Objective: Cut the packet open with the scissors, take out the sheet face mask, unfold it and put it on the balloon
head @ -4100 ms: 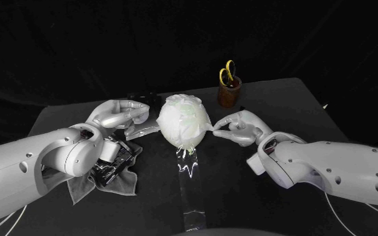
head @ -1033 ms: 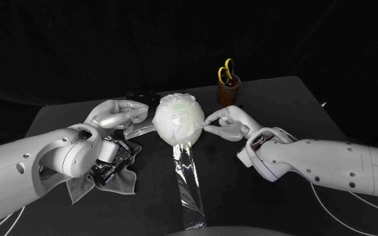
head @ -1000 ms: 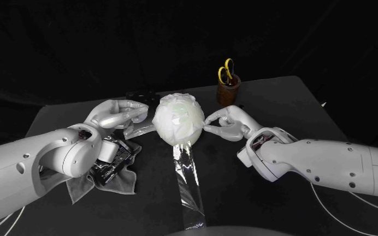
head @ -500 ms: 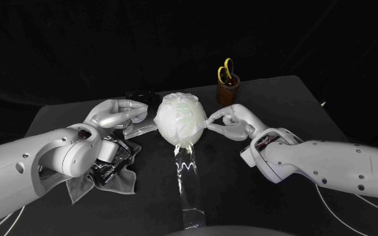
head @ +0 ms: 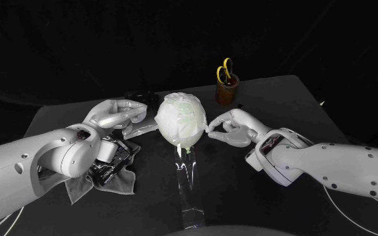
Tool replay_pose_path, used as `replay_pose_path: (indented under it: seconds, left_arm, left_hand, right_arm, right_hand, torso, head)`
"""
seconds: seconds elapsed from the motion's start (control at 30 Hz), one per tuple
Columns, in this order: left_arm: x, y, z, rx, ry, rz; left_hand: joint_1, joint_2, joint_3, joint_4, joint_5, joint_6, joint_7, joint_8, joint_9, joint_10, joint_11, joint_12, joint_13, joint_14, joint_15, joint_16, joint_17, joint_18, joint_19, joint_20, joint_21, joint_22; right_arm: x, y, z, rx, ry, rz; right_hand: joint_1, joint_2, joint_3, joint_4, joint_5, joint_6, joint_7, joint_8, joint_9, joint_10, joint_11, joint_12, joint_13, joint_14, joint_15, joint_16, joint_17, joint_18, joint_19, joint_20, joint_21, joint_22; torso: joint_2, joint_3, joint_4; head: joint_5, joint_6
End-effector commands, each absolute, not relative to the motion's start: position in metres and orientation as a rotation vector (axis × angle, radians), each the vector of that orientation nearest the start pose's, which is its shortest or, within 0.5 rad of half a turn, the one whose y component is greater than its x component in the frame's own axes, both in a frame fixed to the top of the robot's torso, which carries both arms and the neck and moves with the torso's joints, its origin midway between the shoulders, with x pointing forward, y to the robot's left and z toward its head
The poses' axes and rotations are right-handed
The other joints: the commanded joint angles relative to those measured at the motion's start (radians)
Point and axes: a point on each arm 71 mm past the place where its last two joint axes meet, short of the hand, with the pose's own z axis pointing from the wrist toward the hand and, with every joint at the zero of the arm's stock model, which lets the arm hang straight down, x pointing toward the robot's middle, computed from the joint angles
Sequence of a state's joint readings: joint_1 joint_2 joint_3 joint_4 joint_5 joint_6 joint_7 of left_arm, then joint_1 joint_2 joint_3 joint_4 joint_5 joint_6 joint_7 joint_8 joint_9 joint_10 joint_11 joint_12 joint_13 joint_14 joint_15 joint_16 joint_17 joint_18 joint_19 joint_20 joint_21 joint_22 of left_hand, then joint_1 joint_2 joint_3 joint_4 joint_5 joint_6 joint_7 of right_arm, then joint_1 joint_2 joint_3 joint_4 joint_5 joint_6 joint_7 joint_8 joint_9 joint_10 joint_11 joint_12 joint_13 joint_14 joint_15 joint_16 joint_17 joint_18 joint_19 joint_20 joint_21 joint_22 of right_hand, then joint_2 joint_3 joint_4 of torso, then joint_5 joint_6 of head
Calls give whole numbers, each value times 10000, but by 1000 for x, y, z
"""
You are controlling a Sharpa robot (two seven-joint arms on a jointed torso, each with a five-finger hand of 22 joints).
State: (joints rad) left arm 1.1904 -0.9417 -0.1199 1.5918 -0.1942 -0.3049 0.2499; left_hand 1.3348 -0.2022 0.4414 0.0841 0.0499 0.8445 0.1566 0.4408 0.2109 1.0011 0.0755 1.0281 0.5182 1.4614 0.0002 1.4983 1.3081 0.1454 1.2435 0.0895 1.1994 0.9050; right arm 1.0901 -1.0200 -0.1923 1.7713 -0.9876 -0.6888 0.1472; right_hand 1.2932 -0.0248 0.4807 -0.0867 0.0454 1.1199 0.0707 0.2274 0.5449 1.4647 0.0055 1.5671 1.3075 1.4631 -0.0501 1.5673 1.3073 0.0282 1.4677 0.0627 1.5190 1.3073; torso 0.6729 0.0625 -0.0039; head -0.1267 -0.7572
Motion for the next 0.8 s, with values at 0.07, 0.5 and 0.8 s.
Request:
replay_pose_path:
  seconds: [0.07, 0.5, 0.8]
  left_arm:
    - [460, 232, -212, -10063, 16666, -13791]
    - [460, 232, -213, -10088, 16690, -13819]
    - [461, 233, -213, -10113, 16677, -13761]
  left_hand:
    - [90, -19, -48, 15, -18, -3, 21, 20, -8, -71, -26, 53, 9, 252, 28, 52, 255, -136, 38, 30, 34, 14]
    - [111, -9, -49, 17, -18, -7, 25, 16, -13, -78, -23, 53, 5, 248, 30, 51, 246, -137, 36, 32, 44, 24]
    - [111, -9, -49, 17, -18, -7, 25, 16, -13, -78, -23, 53, 5, 248, 30, 51, 246, -137, 36, 32, 44, 24]
  right_arm:
    - [386, -218, -245, 1527, 17041, 9809]
    - [389, -233, -248, 230, 17071, 8328]
    - [392, -244, -246, -123, 16586, 7643]
  right_hand:
    - [15, 100, 101, -9, 33, 71, 6, 80, 98, 1061, -74, 37, 2633, 1077, -72, 35, 2635, -168, 763, -77, 77, 2485]
    - [-17, 100, 178, -39, 33, 68, 0, 139, 157, 1061, -79, 37, 2633, 1077, -74, 35, 2635, -180, 790, -85, 123, 2501]
    - [-39, 85, 211, -56, 33, 62, -3, 166, 186, 1061, -81, 37, 2633, 1077, -77, 35, 2635, -180, 791, -89, 124, 2501]
  torso:
    - [4, -10, 5]
    - [6, 7, 8]
    - [11, -1, 6]
  head:
    - [-16, -7]
    - [-56, 14]
    - [-94, -1]
